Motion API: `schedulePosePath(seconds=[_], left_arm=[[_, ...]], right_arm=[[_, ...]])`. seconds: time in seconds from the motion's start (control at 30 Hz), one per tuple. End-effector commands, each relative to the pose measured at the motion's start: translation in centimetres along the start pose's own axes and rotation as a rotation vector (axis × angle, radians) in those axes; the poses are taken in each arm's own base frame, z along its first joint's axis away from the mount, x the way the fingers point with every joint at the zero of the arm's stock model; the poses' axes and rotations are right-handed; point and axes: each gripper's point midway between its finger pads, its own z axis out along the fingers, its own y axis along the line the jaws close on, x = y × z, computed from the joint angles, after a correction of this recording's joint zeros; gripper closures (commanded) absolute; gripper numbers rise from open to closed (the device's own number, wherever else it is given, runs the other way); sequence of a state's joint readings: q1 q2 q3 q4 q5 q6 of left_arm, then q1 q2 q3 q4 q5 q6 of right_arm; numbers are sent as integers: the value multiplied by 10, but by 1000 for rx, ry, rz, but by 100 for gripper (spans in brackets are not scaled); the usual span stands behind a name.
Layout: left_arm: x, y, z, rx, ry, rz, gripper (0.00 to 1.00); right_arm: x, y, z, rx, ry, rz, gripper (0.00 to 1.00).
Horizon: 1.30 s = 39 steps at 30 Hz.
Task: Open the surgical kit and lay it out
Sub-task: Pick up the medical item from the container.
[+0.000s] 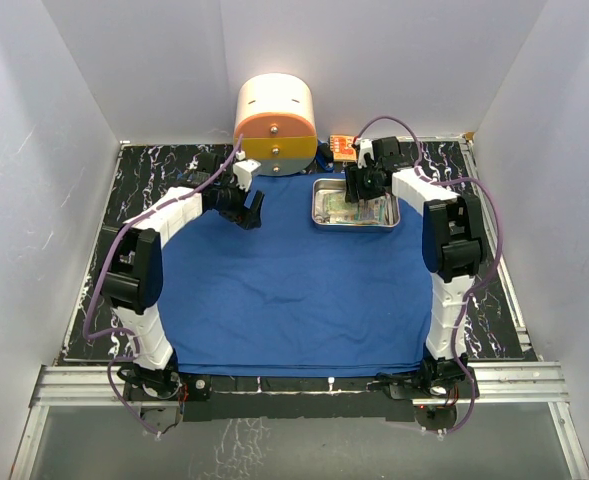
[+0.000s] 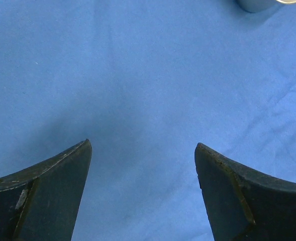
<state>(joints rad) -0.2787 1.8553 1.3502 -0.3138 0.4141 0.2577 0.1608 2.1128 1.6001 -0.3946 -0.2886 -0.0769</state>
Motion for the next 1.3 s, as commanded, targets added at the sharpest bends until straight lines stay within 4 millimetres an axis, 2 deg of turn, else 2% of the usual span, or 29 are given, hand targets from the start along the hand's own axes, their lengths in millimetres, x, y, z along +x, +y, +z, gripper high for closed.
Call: schedulePosePath(seconds=[0.0, 0.27, 0.47, 0.6, 0.77, 0.9, 0.97, 1.1, 1.27], left_arm=[[-8, -7, -12, 19, -30, 1, 18], [-7, -4, -11, 5, -22, 4, 17], [-11, -1, -16, -13, -16, 32, 17], [-15, 0, -16, -17, -20, 36, 16], [-20, 4, -17, -35, -25, 34, 16], [-32, 5, -19, -37, -43, 29, 15], [-44, 0, -21, -10, -74, 11, 15], [-73, -22, -25, 85, -156, -61, 15], [-119, -68, -27, 250, -263, -145, 15]], right_arm=[[-13, 2, -4, 2, -35, 6, 50], [-2, 15, 7, -83, -11, 48, 63], [6, 11, 13, -64, 11, 62, 69], [-4, 11, 6, -70, -17, 57, 84], [-44, 14, -23, -113, -117, 57, 100], [-73, 18, -56, -147, -209, 61, 100], [-80, 20, -73, -157, -248, 59, 100], [-86, 31, -105, -170, -337, 50, 100], [-84, 48, -147, -180, -441, 63, 100]])
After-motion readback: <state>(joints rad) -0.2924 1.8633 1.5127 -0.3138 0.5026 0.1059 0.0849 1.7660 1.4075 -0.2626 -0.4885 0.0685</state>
